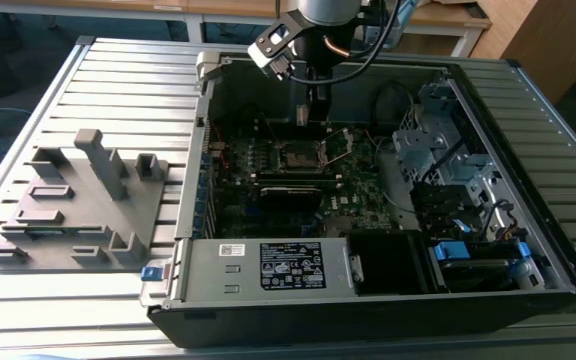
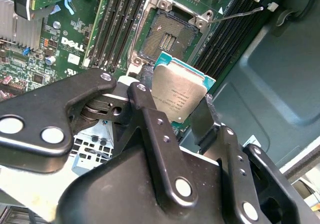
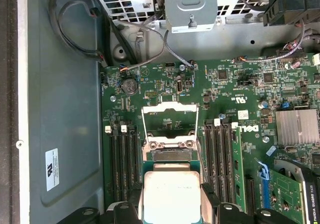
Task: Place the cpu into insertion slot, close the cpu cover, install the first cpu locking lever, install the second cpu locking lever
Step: 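Place the cpu into insertion slot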
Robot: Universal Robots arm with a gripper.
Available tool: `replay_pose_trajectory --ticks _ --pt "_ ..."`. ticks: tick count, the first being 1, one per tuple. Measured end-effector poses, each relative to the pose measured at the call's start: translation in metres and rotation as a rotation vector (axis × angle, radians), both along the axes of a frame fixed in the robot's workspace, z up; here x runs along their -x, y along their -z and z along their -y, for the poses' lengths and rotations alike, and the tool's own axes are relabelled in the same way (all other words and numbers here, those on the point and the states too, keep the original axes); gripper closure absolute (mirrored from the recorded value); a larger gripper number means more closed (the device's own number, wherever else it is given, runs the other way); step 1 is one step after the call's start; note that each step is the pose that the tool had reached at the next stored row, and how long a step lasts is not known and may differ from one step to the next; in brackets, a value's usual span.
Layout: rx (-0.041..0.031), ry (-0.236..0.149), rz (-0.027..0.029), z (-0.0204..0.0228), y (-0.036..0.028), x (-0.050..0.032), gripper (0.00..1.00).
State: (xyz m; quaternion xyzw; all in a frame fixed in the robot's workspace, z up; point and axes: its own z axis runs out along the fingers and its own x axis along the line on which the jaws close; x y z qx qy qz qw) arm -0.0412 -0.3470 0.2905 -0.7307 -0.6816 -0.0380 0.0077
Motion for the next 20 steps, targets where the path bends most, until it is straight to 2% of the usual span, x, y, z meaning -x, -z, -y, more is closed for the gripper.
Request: replay_pose_trajectory --ticks 6,11,16,18,20 --pt "0.0002 0.0 0.0 0.0 0.0001 0.0 0.46" --pt "0.0001 -0.001 0.0021 0.0 0.0074 0.0 0.46" --pt "0.0005 -0.049 0.0022 0.0 0.0149 0.0 0.46" --pt "0.0023 -0.067 0.0022 0.0 0.0162 0.0 0.46" --pt "0.0044 -0.069 0.0019 0.0 0.0162 0.0 0.46"
